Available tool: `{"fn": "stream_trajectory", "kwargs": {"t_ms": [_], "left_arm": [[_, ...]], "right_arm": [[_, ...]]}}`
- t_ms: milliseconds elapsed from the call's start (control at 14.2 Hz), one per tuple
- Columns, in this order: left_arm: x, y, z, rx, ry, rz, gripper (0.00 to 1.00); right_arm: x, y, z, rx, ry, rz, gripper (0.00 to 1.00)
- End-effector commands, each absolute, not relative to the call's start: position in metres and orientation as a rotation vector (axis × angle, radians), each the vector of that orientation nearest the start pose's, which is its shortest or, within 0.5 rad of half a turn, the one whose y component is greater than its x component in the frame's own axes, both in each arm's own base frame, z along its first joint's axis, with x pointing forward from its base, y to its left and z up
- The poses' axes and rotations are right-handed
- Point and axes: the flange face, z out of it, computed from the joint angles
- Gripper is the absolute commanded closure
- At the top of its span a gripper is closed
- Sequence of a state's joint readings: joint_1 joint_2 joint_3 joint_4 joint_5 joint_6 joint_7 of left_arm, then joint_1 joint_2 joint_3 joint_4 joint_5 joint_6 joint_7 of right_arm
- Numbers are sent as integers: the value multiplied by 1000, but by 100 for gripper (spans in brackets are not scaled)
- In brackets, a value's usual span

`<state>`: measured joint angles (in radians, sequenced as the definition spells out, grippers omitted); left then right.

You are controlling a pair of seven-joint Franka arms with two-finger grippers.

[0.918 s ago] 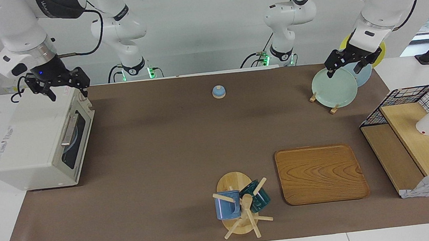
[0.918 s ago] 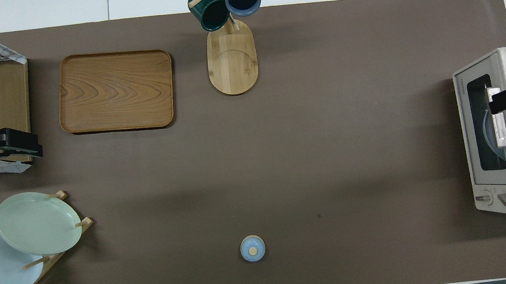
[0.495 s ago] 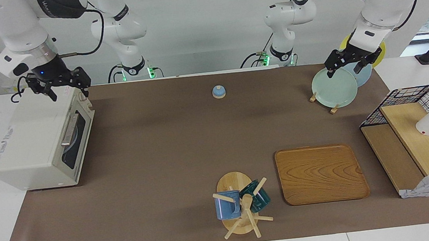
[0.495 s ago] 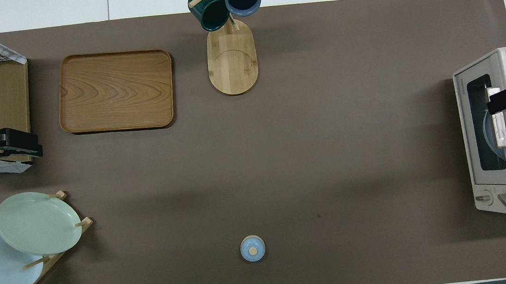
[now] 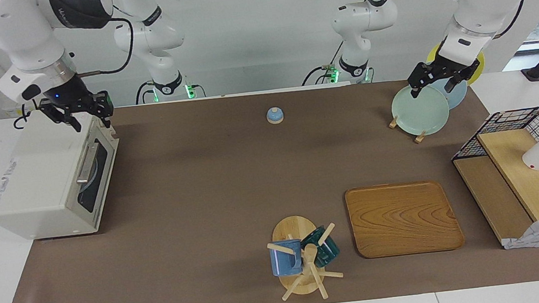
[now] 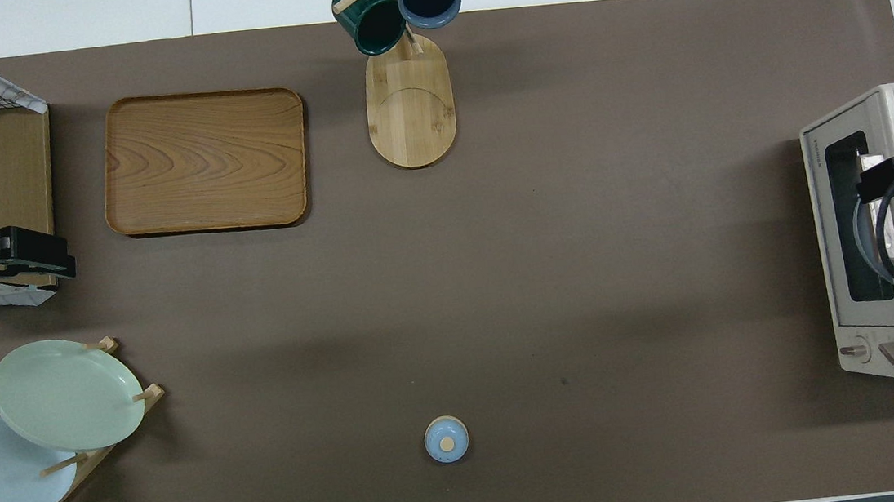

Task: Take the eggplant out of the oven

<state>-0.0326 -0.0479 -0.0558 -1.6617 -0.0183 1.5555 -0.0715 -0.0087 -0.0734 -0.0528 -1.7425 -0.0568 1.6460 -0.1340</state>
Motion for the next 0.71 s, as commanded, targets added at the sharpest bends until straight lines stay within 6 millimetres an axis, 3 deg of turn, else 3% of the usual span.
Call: {"fn": "stream_trajectory", "kwargs": {"t_ms": [0, 283, 636], "left_arm": [[528, -47, 611, -3134, 33, 89, 0], [528, -46, 611, -3134, 31, 89, 0], [528, -46, 611, -3134, 31, 89, 0]], "right_arm": [[517, -55, 559, -3197, -143, -44, 100], [536, -94, 516, -3271, -69, 31, 100], [540, -103, 485, -3286, 4, 95, 100]]}}
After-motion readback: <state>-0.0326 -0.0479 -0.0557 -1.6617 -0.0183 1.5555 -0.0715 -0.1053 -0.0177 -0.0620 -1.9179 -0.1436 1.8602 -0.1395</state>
